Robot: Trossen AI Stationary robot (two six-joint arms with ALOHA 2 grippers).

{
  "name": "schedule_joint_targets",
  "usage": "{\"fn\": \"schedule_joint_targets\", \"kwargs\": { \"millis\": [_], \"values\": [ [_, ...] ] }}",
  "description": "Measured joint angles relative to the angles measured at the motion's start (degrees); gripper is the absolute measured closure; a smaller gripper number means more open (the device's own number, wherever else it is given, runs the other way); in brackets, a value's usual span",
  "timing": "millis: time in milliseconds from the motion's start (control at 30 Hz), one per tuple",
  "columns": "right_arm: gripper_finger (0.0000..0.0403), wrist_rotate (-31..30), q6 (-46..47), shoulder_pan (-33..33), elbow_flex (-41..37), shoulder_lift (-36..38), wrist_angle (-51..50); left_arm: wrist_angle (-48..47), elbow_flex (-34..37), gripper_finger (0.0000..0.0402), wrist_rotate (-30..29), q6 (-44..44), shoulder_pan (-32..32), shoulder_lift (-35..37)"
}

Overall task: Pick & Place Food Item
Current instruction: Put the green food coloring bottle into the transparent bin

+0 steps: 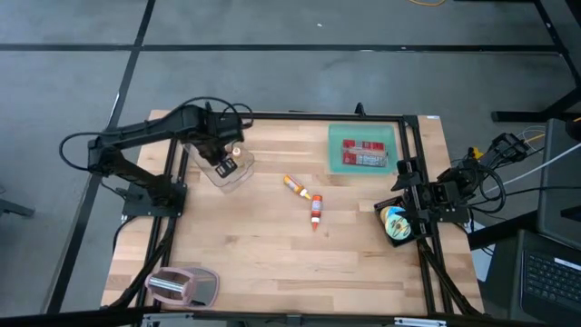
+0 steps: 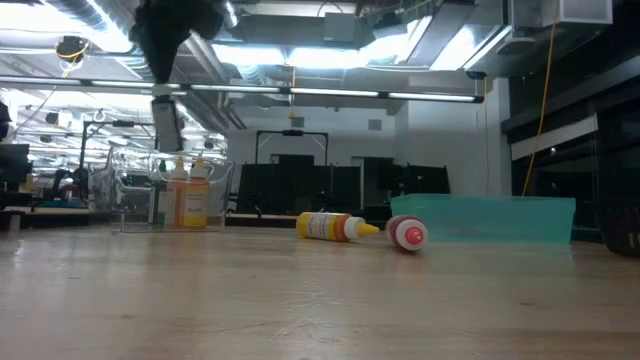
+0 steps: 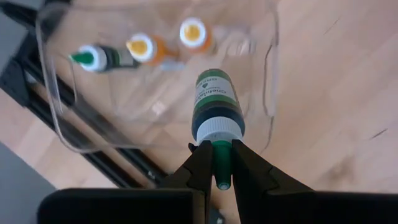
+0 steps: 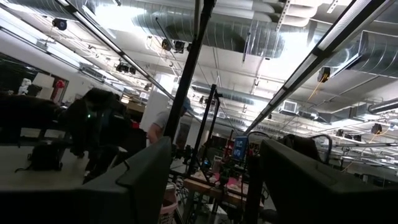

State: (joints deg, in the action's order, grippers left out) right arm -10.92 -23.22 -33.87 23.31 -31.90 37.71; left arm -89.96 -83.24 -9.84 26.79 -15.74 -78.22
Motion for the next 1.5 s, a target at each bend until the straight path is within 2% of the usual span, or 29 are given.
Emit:
{"fn": "schedule_joint_targets", "kwargs": {
  "millis": [233, 467, 667, 1000, 1200, 1500],
  "values": [
    [0.0161, 0.0, 0.0, 0.0, 0.0, 0.0, 0.0, -0.06, 8.58, 0.0369, 1.71, -0.05, -0.11, -0.02],
    [0.0161, 0.0, 0.0, 0.0, 0.0, 0.0, 0.0, -0.03, 10.88, 0.0369, -2.16, -0.13, -1.98, -0.02],
    [0.0161, 0.0, -0.02, 0.0, 0.0, 0.0, 0.01, -0.03, 10.88, 0.0369, -4.42, -2.39, -8.53, -0.01],
    [0.0161, 0.0, -0.02, 0.0, 0.0, 0.0, 0.0, 1.26, 10.88, 0.0369, -4.16, -9.88, -20.65, -0.02],
    [0.0161, 0.0, -0.02, 0.0, 0.0, 0.0, 0.0, 6.44, 10.88, 0.0369, -0.06, -14.05, -26.43, -0.14],
    [0.0161, -0.02, -0.02, 0.0, 0.0, 0.0, -0.04, 4.06, 10.88, 0.0369, 0.39, -17.48, -33.11, -2.14]
  ]
}}
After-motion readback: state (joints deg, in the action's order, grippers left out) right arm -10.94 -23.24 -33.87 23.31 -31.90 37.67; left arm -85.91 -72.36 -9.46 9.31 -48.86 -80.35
